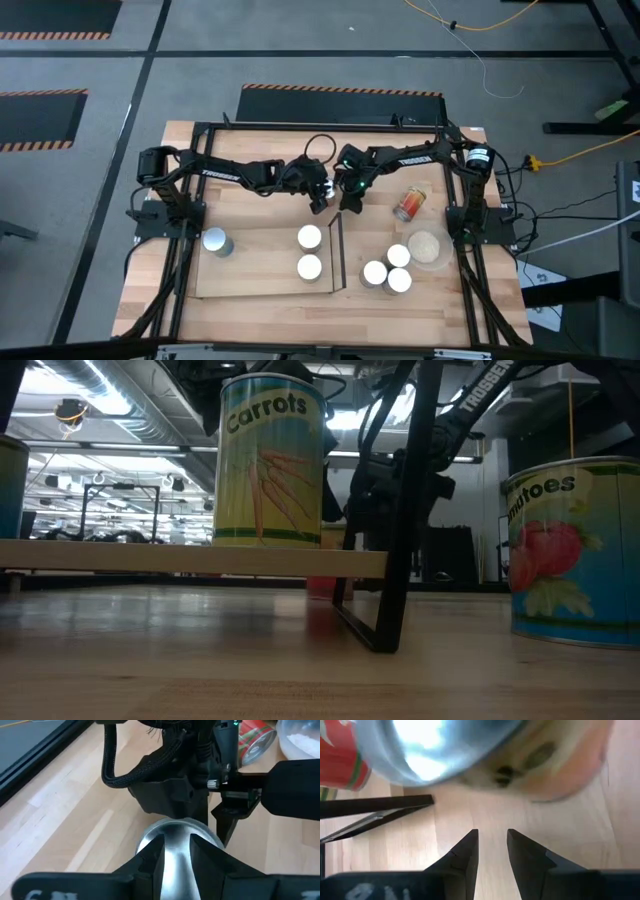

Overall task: Pick and place cans onto a shelf
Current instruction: Put the pineapple can on the shelf

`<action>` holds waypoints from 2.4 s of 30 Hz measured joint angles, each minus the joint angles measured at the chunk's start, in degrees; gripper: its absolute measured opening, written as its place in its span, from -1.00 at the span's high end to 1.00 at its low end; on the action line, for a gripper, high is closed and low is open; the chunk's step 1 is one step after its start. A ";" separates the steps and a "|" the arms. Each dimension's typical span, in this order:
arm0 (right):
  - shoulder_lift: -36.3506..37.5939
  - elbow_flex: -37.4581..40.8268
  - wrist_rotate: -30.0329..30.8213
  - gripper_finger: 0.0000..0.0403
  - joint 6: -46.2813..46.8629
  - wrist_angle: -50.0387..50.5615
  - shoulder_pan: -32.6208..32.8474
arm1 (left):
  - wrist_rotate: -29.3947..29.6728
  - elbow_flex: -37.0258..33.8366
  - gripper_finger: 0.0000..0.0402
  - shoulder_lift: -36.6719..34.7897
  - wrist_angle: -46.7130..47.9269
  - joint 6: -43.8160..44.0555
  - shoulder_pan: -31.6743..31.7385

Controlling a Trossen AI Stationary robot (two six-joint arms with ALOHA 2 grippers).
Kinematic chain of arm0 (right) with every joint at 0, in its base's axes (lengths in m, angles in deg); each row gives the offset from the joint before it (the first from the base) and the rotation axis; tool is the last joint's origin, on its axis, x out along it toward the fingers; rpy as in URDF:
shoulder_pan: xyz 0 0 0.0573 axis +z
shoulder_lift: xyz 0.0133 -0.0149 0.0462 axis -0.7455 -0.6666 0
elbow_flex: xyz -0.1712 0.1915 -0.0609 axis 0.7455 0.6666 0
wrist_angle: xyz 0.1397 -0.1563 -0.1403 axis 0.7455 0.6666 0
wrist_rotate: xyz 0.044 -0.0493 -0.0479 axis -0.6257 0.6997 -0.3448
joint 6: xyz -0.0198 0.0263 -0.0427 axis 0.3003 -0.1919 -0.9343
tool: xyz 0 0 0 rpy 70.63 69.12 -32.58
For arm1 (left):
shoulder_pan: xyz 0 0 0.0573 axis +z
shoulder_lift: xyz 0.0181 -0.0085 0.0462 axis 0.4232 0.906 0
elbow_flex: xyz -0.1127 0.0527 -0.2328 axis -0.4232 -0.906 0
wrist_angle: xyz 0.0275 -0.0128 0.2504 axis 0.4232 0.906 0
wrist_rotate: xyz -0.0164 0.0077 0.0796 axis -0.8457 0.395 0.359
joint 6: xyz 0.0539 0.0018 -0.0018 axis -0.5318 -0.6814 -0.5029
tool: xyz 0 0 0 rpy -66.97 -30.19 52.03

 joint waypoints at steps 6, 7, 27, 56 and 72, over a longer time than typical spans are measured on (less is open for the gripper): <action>0.00 0.00 -0.73 0.46 -2.05 2.32 -0.06 | -0.16 0.00 0.58 0.00 -0.10 0.01 0.01; 0.00 0.00 -1.68 0.46 -2.97 3.13 -0.15 | -0.14 0.00 0.58 -0.03 -0.19 0.05 0.02; 0.11 0.00 -5.27 0.46 -7.67 5.61 -1.05 | -4.90 0.15 0.39 -2.16 -1.62 0.00 0.28; 23.67 -0.04 8.56 0.46 -10.88 9.94 -8.26 | -13.68 0.22 0.35 -4.91 8.69 -11.82 0.27; 23.12 -0.04 8.45 0.46 -10.66 3.97 -8.20 | -10.30 0.26 0.35 -2.70 10.16 -16.20 0.28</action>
